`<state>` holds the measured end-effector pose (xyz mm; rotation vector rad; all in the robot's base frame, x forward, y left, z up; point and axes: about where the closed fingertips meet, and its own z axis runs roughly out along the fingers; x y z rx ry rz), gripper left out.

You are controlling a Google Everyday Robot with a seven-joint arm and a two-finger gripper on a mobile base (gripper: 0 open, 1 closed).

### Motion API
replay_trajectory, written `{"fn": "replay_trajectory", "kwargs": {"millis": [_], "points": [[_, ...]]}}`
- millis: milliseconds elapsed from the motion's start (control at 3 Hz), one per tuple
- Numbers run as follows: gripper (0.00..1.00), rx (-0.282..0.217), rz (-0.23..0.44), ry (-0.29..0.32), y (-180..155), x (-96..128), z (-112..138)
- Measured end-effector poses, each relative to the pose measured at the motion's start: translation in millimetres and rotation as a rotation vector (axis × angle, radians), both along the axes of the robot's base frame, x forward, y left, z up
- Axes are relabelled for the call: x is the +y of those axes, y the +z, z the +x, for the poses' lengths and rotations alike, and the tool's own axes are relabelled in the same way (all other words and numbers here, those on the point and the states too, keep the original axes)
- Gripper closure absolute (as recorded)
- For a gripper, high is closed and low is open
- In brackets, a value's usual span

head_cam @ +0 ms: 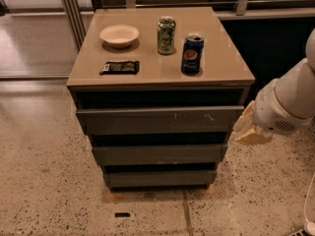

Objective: Open bottom drawer

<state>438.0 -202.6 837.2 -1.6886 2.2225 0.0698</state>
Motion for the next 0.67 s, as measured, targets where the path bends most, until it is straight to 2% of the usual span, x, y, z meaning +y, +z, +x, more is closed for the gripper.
{"fn": "replay_trajectory", "kwargs": {"millis": [333,667], "points": [[0.88,0.061,0.077,-0.016,-97,14,7],[1.0,0.008,0.098,-0.035,-105,16,25]]}}
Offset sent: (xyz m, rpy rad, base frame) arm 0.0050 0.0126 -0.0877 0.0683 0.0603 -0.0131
